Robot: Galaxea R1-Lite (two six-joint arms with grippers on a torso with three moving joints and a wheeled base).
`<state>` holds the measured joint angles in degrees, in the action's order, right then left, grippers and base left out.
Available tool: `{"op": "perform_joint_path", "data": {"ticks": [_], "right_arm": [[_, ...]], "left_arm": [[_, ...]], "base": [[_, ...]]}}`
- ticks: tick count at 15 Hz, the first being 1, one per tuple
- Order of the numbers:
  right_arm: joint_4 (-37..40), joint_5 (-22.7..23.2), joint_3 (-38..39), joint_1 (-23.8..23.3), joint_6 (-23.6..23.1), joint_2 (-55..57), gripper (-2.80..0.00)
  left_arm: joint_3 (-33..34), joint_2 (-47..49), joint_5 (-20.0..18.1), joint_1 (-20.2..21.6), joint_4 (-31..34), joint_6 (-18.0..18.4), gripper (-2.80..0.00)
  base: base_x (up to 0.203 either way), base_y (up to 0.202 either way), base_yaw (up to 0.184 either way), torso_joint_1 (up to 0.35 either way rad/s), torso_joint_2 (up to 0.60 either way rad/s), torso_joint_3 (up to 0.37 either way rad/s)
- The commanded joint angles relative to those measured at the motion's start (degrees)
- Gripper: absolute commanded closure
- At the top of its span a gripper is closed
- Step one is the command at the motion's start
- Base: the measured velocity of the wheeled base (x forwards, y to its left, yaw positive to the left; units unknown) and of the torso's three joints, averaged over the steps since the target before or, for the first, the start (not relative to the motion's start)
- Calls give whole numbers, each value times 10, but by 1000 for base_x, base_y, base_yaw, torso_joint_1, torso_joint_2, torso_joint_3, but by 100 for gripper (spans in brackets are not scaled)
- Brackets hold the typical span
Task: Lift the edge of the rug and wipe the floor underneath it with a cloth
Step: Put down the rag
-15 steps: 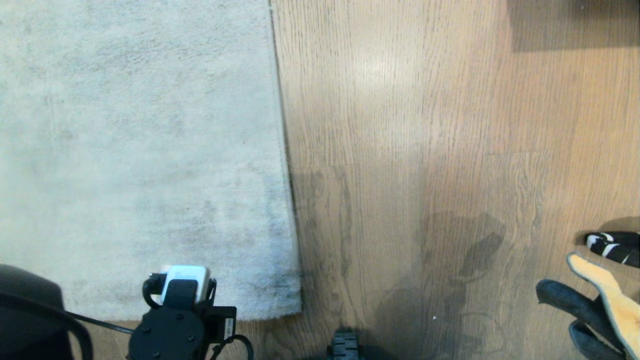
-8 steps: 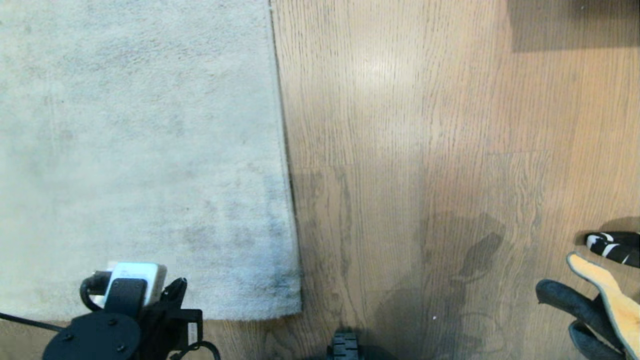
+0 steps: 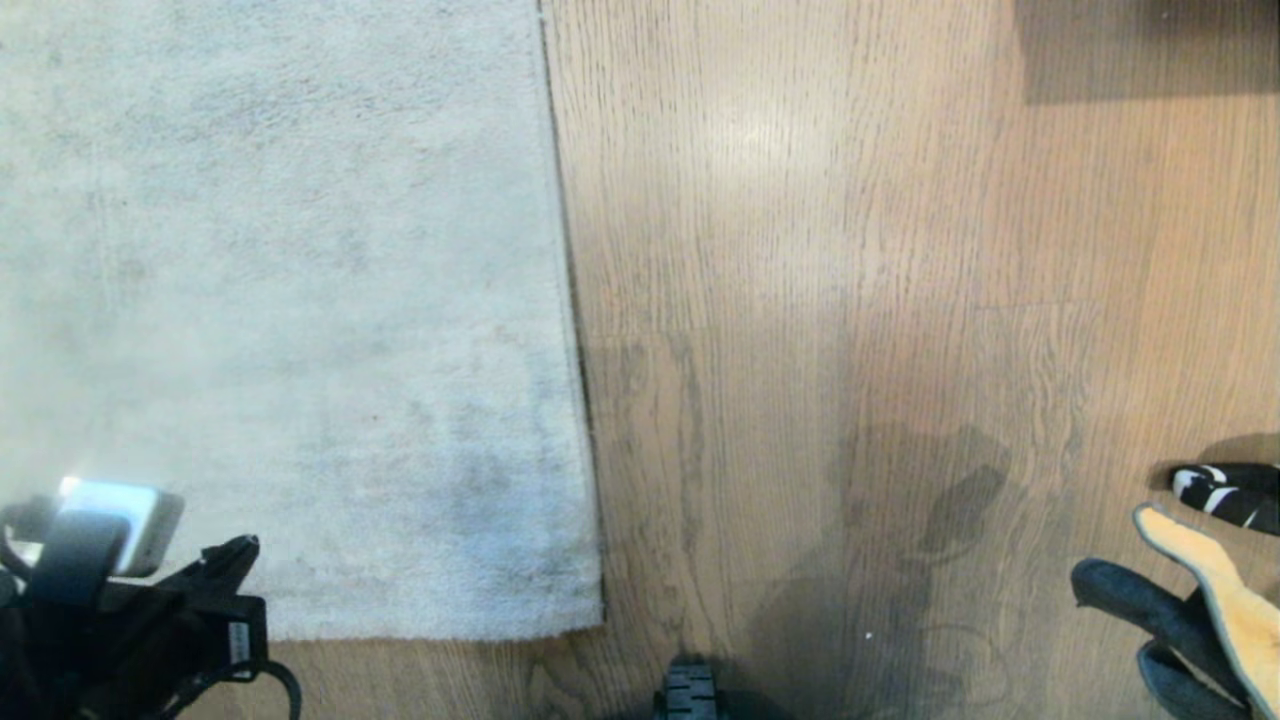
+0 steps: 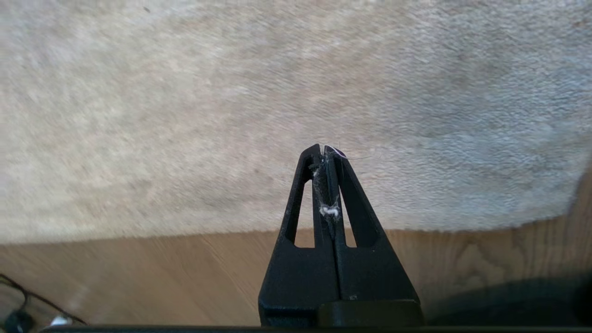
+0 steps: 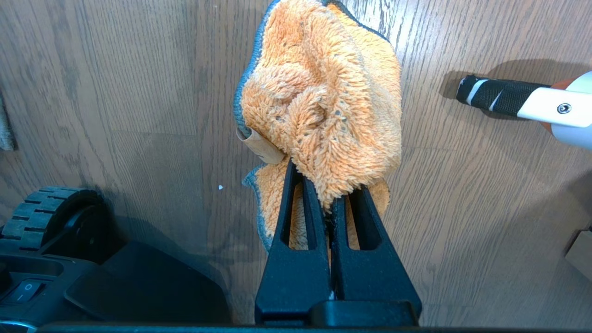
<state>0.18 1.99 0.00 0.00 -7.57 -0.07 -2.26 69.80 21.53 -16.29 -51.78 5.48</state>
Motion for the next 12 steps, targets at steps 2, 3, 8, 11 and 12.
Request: {"op": "perform_joint_path", "data": {"ticks": [2,3,8,11,12], "right_arm": [[0,0,0,0,-1,1,0],[0,0,0,0,-1,1,0],[0,0,0,0,-1,1,0],[0,0,0,0,-1,1,0],[0,0,0,0,-1,1,0]], "left_arm": [[2,-122,-106,107,58,26,0],[3,-159,-118,118,94,29,0],[-1,-335,-133,134,275,31,0],[0,-457,-134,138,361,30,0],[1,-500,-135,138,389,30,0]], "base": [[0,0,0,0,0,0],[0,0,0,0,0,0],[0,0,0,0,0,0],[0,0,0,0,0,0],[0,0,0,0,0,0]]}}
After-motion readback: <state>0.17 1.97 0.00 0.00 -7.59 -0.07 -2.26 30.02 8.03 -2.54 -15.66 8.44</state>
